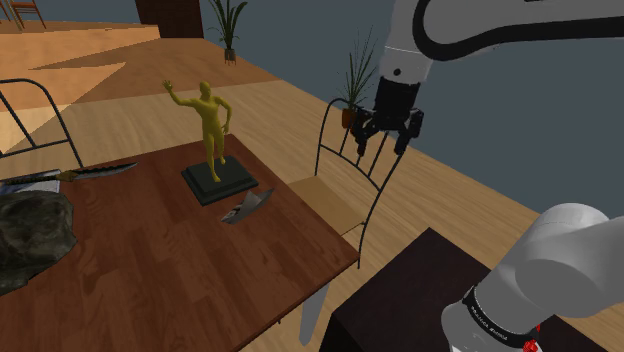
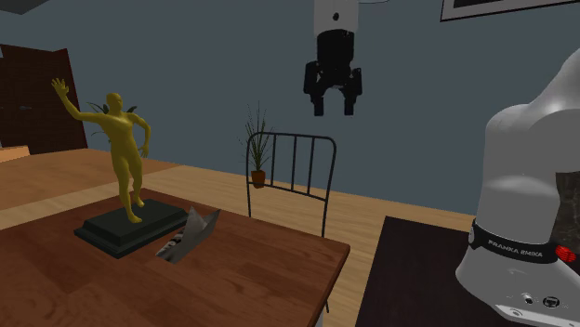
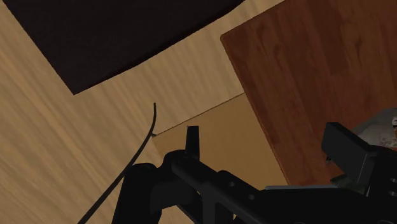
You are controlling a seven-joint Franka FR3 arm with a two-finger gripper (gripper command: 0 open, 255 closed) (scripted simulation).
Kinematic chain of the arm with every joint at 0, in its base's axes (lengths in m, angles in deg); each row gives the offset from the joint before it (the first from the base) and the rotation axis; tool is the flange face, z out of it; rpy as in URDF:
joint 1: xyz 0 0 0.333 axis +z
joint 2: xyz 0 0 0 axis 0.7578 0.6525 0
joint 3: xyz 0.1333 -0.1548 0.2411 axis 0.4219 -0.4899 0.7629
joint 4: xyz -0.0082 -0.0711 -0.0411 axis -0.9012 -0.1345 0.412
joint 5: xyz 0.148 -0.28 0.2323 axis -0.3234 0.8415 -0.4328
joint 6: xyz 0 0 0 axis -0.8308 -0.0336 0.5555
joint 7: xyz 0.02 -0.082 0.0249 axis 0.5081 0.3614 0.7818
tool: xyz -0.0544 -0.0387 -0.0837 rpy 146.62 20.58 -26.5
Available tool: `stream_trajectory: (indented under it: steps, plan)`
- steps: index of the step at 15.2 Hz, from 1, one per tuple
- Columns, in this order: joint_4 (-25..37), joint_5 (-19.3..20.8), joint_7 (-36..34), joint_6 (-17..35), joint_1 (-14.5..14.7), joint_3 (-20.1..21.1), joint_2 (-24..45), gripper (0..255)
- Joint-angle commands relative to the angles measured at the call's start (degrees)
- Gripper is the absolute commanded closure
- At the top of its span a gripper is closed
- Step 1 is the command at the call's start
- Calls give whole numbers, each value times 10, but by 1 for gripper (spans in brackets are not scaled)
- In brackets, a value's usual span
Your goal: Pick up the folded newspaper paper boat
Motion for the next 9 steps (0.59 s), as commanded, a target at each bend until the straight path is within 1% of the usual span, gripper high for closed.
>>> stream_trajectory:
  steps: [1, 5, 9]
  plan:
    - [1, -11, -52, 28, -2, 25, 28, 0]
    - [25, -22, -154, 76, -8, 74, 100, 0]
    - [65, -15, -258, 120, -17, 117, 184, 0]
